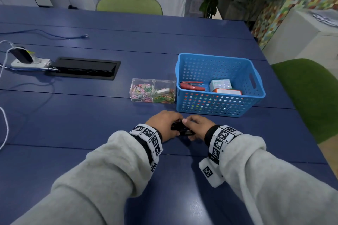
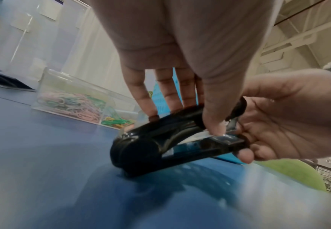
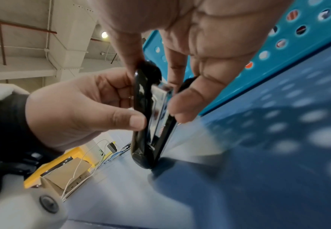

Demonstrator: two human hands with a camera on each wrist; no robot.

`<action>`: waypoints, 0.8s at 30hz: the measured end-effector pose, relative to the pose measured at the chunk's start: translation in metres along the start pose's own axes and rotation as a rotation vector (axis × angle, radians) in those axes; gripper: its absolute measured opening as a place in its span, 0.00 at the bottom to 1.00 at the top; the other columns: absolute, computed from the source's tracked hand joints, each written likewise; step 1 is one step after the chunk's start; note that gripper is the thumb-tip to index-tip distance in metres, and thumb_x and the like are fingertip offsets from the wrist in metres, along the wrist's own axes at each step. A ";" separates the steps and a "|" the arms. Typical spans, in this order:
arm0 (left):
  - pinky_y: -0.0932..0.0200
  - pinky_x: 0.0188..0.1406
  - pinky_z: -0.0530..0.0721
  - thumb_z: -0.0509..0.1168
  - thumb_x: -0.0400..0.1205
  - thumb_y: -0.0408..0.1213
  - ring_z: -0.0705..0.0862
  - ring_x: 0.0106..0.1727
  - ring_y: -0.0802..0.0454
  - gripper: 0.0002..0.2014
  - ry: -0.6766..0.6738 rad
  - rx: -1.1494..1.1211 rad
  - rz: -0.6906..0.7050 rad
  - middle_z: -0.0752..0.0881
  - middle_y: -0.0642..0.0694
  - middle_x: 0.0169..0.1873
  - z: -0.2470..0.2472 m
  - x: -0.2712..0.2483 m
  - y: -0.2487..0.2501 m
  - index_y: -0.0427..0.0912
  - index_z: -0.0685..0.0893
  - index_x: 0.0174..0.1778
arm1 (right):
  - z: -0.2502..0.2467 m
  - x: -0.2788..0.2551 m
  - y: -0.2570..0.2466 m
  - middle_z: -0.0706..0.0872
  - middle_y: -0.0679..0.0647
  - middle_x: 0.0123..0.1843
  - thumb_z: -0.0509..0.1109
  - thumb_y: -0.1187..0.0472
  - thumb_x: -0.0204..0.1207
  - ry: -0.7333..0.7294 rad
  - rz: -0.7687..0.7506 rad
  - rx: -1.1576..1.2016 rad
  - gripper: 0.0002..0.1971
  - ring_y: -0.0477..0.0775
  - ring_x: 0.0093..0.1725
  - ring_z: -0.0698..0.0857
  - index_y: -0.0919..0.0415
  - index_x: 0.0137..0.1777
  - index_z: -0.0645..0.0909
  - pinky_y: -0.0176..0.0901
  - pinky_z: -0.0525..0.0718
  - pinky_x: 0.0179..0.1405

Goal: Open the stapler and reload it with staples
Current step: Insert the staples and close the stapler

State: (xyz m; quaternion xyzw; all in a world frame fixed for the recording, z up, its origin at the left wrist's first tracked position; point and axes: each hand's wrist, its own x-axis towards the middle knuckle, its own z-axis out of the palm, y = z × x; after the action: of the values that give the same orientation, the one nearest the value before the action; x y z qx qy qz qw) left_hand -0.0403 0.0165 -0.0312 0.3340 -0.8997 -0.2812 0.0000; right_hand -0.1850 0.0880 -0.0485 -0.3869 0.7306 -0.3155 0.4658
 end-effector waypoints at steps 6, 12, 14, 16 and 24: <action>0.52 0.69 0.73 0.75 0.68 0.44 0.76 0.66 0.46 0.33 -0.051 -0.146 -0.117 0.78 0.43 0.65 0.011 -0.004 -0.020 0.52 0.72 0.69 | -0.005 -0.002 0.010 0.84 0.53 0.33 0.65 0.57 0.78 -0.025 -0.029 0.023 0.09 0.58 0.27 0.83 0.46 0.36 0.79 0.57 0.83 0.42; 0.54 0.50 0.89 0.66 0.79 0.40 0.85 0.45 0.49 0.09 -0.002 -0.765 -0.298 0.80 0.44 0.50 0.011 -0.013 -0.034 0.56 0.79 0.53 | -0.021 -0.012 0.009 0.78 0.61 0.34 0.56 0.69 0.83 -0.136 -0.067 0.353 0.14 0.49 0.19 0.79 0.56 0.42 0.79 0.33 0.83 0.17; 0.65 0.36 0.90 0.63 0.81 0.33 0.85 0.39 0.50 0.08 -0.032 -0.923 -0.304 0.79 0.40 0.50 0.009 -0.014 -0.032 0.52 0.80 0.47 | -0.023 -0.015 0.007 0.78 0.61 0.35 0.55 0.70 0.83 -0.179 -0.066 0.362 0.14 0.49 0.21 0.80 0.56 0.43 0.79 0.32 0.83 0.18; 0.69 0.33 0.89 0.63 0.80 0.29 0.84 0.37 0.49 0.10 -0.035 -0.996 -0.293 0.79 0.38 0.49 0.008 -0.015 -0.031 0.50 0.80 0.43 | -0.022 -0.018 0.005 0.79 0.58 0.35 0.55 0.67 0.84 -0.183 -0.041 0.262 0.14 0.51 0.25 0.79 0.52 0.43 0.79 0.32 0.84 0.21; 0.71 0.33 0.87 0.63 0.79 0.26 0.82 0.37 0.54 0.08 -0.006 -0.999 -0.254 0.80 0.47 0.38 0.004 -0.020 -0.022 0.45 0.79 0.45 | -0.026 -0.027 -0.018 0.86 0.49 0.54 0.77 0.51 0.67 -0.146 -0.086 -0.671 0.24 0.51 0.56 0.83 0.46 0.63 0.78 0.42 0.79 0.62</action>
State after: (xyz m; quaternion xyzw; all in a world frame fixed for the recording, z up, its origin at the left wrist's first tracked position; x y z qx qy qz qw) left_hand -0.0127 0.0168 -0.0420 0.3990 -0.6081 -0.6753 0.1227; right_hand -0.1970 0.1053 -0.0125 -0.5705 0.7414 -0.0482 0.3500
